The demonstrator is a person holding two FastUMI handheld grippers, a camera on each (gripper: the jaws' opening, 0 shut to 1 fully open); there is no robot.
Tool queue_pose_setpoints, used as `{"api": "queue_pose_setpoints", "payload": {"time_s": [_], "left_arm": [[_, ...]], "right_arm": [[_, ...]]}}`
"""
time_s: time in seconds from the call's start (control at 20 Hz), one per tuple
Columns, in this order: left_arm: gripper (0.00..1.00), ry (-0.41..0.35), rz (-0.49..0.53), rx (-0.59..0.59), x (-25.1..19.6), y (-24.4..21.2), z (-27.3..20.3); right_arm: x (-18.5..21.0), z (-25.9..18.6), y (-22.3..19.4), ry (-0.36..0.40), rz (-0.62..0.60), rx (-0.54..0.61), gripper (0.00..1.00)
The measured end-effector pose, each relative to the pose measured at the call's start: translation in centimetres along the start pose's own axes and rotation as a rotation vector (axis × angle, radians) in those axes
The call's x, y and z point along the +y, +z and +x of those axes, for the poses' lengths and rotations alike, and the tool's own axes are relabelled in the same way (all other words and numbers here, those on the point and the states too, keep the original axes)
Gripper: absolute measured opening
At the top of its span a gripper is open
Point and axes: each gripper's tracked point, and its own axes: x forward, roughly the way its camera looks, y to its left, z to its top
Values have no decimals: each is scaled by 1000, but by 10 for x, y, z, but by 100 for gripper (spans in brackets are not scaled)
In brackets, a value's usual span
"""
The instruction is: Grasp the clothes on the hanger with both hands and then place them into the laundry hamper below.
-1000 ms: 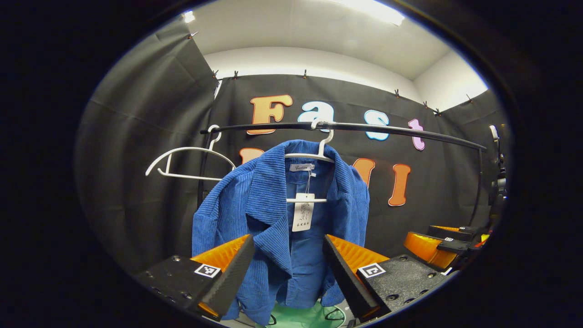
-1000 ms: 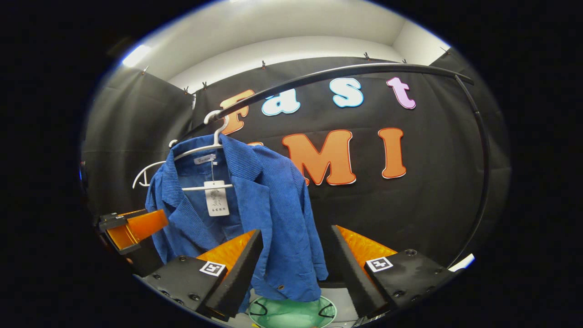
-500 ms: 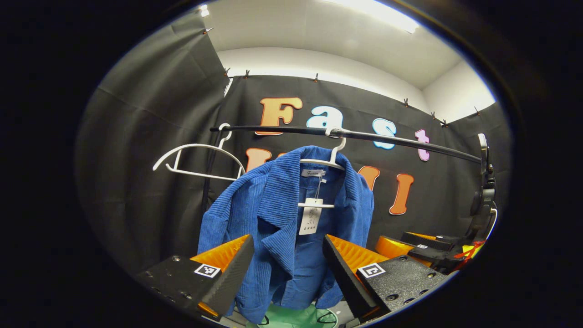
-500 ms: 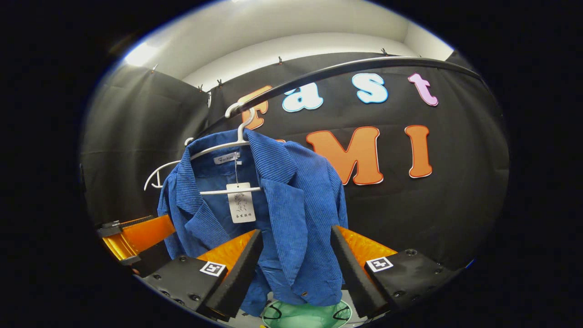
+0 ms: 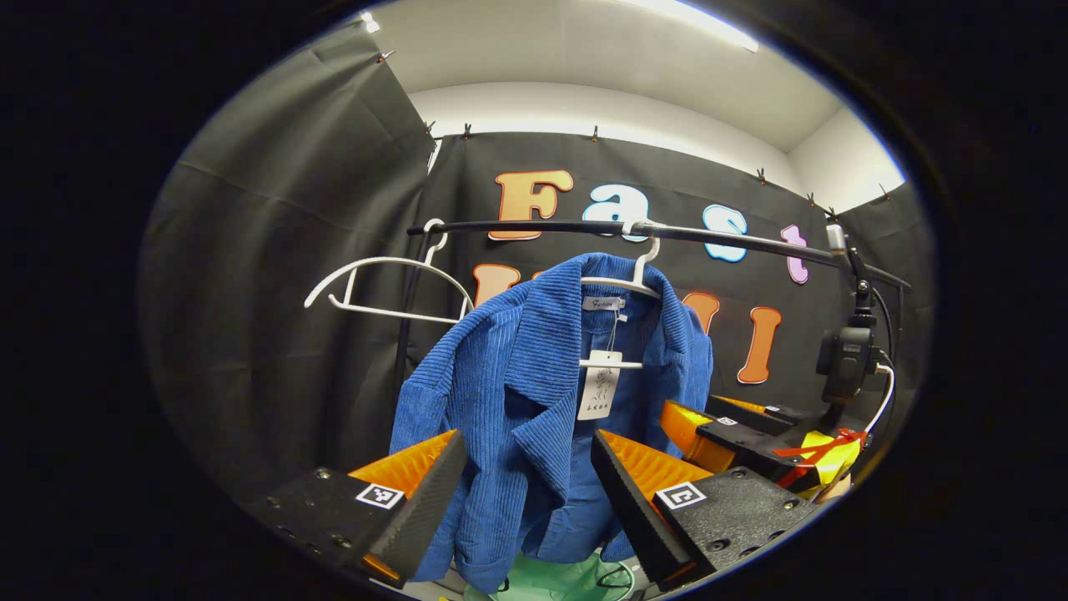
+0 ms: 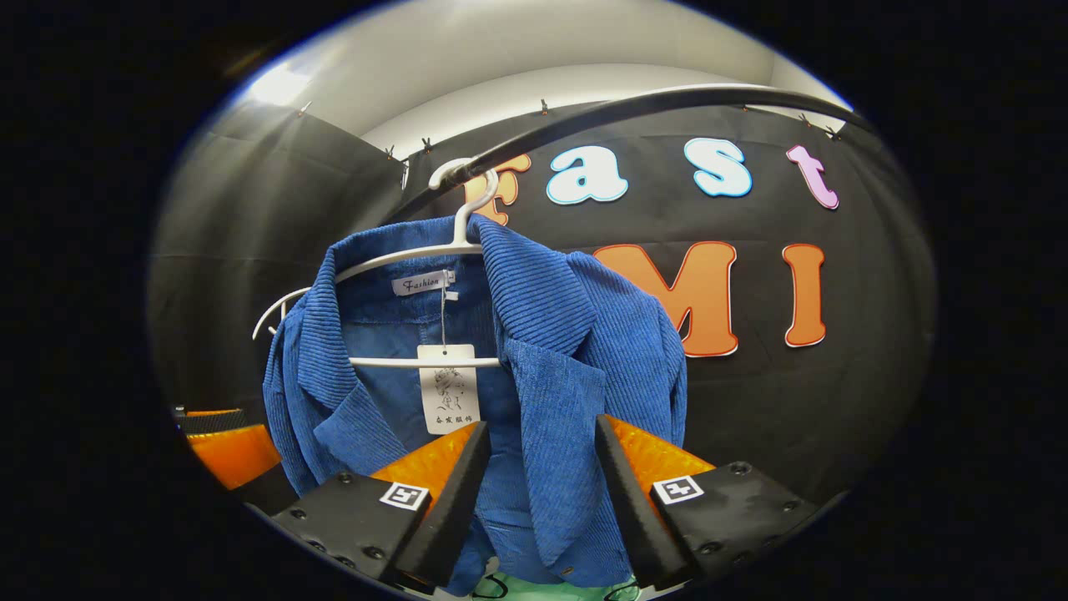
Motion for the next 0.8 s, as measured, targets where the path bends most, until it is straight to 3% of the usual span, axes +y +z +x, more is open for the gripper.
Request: {"api": "queue_pose_setpoints", "payload": {"time_s": [0.15,0.3,0.35,0.4,0.45,0.5,0.55,0.6,0.65,0.8], "left_arm": [[92,4,21,7,-3,-5,5],[92,6,30,14,-6,-9,15],[92,8,30,19,-7,-12,19],[92,12,31,21,-7,-13,22],[92,24,33,18,-6,-13,25],[92,31,36,15,-6,-13,30],[92,34,40,17,-6,-15,35],[95,37,42,21,-7,-16,38],[92,39,42,24,-7,-18,41],[92,44,28,35,-10,-24,55]], "right_arm": [[0,13,-9,18,28,24,69],[-3,24,-16,29,63,44,53],[-1,26,-18,41,79,52,31],[-3,29,-20,43,86,52,30],[-6,31,-22,34,95,56,41],[-4,31,-22,50,115,60,0],[-2,33,-24,58,126,64,12],[-1,33,-25,65,133,67,2],[-2,31,-25,73,134,70,12],[-1,36,-25,88,165,67,7]]}}
